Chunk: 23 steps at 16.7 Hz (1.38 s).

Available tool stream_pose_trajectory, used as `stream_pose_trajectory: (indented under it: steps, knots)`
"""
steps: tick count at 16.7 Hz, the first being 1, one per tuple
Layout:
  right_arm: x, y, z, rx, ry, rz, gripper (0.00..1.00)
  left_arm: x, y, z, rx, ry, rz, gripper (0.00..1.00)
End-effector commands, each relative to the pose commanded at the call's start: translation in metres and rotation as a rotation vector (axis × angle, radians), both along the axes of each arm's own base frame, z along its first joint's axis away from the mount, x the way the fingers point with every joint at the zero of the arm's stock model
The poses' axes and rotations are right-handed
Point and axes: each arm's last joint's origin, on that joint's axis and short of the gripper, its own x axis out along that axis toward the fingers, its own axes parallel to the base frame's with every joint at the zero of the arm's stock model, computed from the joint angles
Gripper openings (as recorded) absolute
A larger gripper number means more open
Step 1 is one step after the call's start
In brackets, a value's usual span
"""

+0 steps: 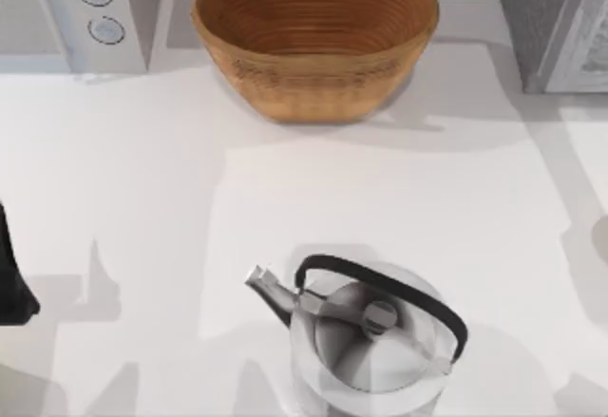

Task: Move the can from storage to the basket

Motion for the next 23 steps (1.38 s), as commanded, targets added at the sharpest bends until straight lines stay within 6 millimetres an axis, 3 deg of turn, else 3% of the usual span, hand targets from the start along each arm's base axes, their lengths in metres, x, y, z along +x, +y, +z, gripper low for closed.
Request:
stream_pose_trajectory:
  steps: [3, 5, 11, 14, 20, 23]
  knots:
    - [-0.006, 0.001, 0.003, 0.002, -0.001, 0.001, 0.0, 0.0, 0.0, 0.0, 0.0, 0.0, 0.0, 1.0]
    - [-0.027, 0.004, 0.014, 0.002, 0.0, -0.001, 0.0, 0.0, 0.0, 0.0, 0.0, 0.0, 0.0, 1.0]
    - [-0.138, 0.006, 0.053, 0.003, -0.006, 0.002, 0.0, 0.0, 0.0, 0.0, 0.0, 0.0, 0.0, 1.0]
    - [-0.176, 0.003, 0.06, 0.002, -0.003, 0.002, 0.0, 0.0, 0.0, 0.0, 0.0, 0.0, 0.0, 1.0]
    - [-0.178, 0.002, 0.059, 0.002, 0.004, -0.001, 0.0, 0.0, 0.0, 0.0, 0.0, 0.0, 0.0, 1.0]
    - [-0.193, -0.004, 0.06, 0.005, -0.037, 0.008, 0.0, 0.0, 0.0, 0.0, 0.0, 0.0, 0.0, 1.0]
